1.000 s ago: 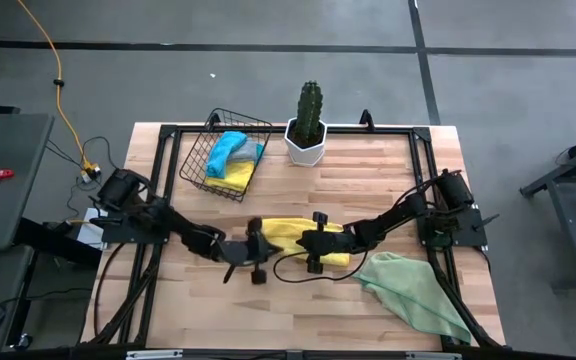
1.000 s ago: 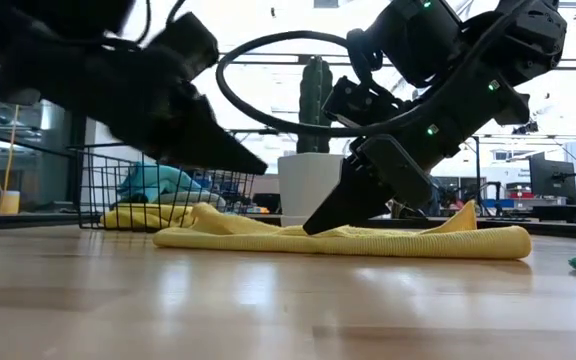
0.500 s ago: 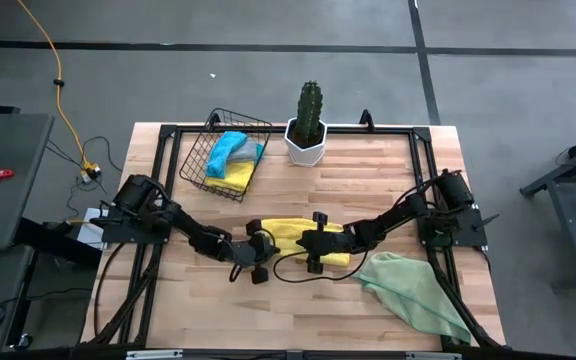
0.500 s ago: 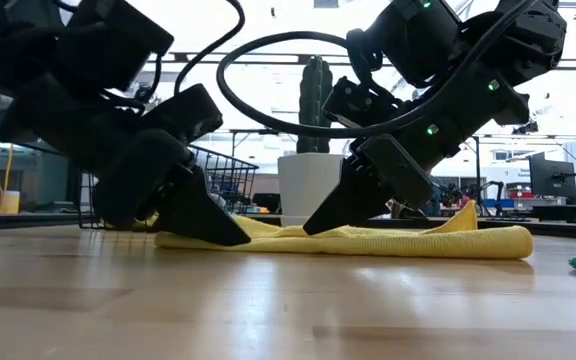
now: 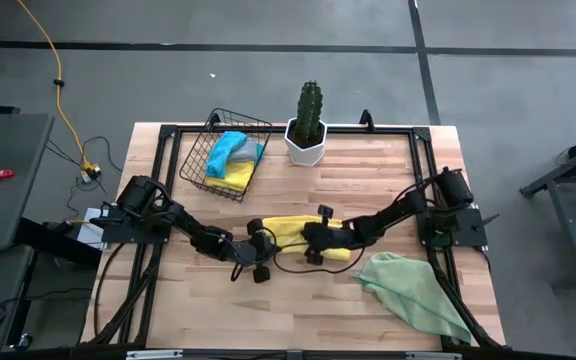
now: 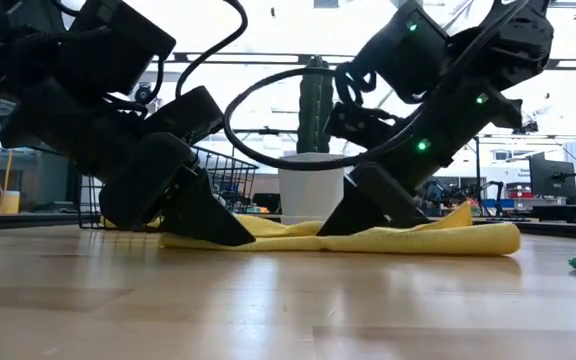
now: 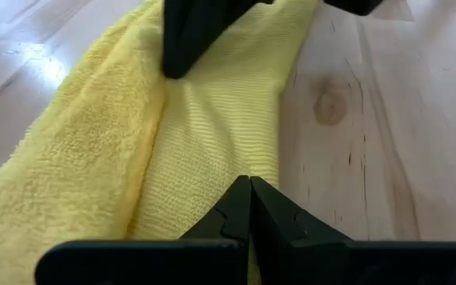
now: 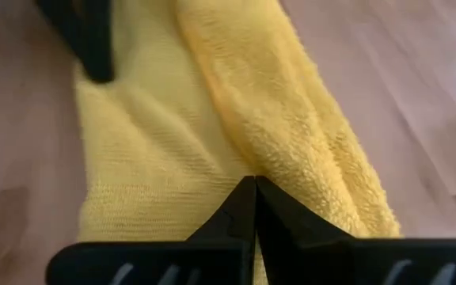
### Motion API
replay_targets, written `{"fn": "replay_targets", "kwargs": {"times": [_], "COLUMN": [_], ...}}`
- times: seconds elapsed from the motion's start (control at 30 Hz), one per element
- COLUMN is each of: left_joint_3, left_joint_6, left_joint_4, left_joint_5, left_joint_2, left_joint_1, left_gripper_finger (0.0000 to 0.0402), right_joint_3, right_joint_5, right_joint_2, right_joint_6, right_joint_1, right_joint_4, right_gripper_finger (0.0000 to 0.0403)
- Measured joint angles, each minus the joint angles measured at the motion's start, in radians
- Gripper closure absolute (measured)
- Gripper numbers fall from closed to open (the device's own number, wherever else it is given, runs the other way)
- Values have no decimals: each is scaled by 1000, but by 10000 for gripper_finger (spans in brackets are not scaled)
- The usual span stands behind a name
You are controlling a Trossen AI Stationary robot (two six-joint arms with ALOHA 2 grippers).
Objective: Fold microfiber towels
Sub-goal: Fold the yellow microfiber towel on the table
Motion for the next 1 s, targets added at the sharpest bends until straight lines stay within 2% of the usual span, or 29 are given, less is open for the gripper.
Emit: {"fn": "replay_targets", "kwargs": {"times": [0.37, 0.47, 0.6, 0.7, 0.8, 1.0], "left_joint_3": [-1, -1, -1, -1, -1, -2], "left_joint_6": [2, 2, 2, 3, 3, 3], "left_joint_4": [-2, -3, -6, -6, -6, -1], "left_joint_5": [4, 5, 6, 6, 4, 2], "left_joint_2": [1, 1, 2, 2, 2, 3], "left_joint_1": [0, 1, 1, 1, 1, 1], "left_gripper_finger": [402, 402, 402, 402, 402, 402], "right_joint_3": [0, 0, 0, 0, 0, 0], "right_joint_5": [56, 124, 188, 192, 152, 23], "right_joint_2": [-6, -16, -59, -124, -208, -369], "right_joint_6": [-71, -65, -98, -135, -144, -104], "right_joint_1": [-109, -150, -185, -186, -157, -41], "right_joint_4": [108, 115, 110, 93, 10, -288], "right_gripper_finger": [403, 403, 403, 403, 403, 403]}}
